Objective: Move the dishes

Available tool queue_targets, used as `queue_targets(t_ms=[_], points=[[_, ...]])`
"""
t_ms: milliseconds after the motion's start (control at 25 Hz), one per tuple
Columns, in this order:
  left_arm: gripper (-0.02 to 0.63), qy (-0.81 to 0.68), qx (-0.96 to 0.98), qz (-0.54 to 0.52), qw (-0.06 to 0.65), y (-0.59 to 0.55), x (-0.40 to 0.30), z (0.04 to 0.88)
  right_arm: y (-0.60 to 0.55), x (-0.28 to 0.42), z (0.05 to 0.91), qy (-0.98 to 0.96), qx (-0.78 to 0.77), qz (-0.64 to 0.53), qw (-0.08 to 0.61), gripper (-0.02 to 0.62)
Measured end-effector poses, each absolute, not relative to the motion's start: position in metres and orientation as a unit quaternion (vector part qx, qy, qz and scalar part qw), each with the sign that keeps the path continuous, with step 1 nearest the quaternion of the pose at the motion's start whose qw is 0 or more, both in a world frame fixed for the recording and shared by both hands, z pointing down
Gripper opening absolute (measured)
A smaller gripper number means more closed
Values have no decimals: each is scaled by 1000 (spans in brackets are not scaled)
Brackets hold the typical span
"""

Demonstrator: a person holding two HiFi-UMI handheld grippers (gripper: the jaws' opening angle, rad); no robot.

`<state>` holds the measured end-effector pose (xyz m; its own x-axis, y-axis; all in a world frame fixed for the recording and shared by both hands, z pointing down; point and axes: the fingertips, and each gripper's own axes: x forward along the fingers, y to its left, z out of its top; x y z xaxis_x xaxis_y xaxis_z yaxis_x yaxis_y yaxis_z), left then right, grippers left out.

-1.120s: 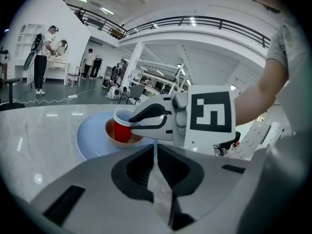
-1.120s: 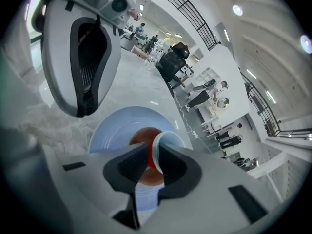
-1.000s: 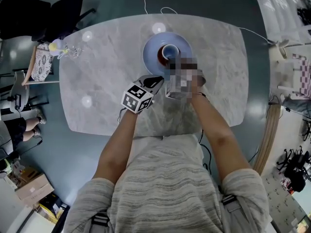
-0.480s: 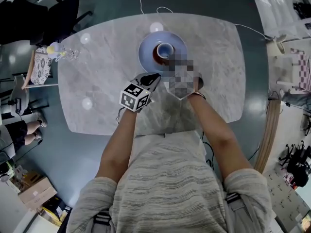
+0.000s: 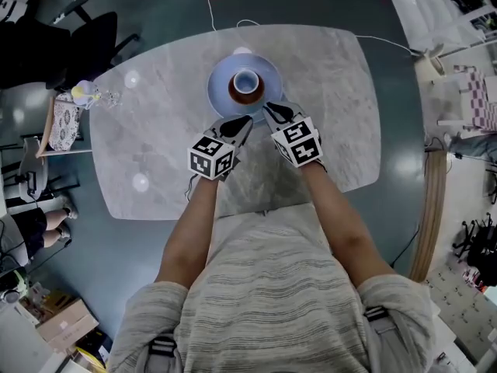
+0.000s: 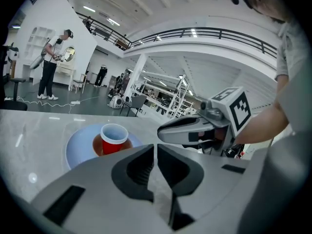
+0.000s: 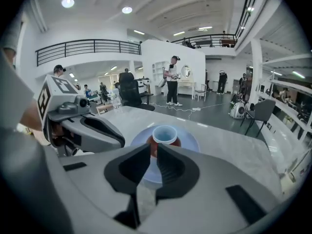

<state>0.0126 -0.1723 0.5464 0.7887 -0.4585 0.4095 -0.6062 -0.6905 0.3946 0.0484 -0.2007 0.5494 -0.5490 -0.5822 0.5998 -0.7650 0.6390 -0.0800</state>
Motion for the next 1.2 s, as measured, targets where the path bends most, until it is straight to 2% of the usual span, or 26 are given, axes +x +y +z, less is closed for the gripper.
queue_targets(t_ms=[240, 600, 800, 1200], points=[[35, -283, 920, 125, 242, -156, 34, 519, -172, 72, 515, -882, 371, 186, 225, 32], [34, -267, 944, 53, 185, -128, 64, 447, -132, 98, 447, -919, 336, 144, 151, 20], [34, -272, 950, 21, 154, -111, 86, 417, -112, 112, 423, -932, 314, 120, 132, 18], [34, -287, 946, -1, 150, -109, 117, 407, -107, 132, 420, -943, 288, 118, 120, 18]])
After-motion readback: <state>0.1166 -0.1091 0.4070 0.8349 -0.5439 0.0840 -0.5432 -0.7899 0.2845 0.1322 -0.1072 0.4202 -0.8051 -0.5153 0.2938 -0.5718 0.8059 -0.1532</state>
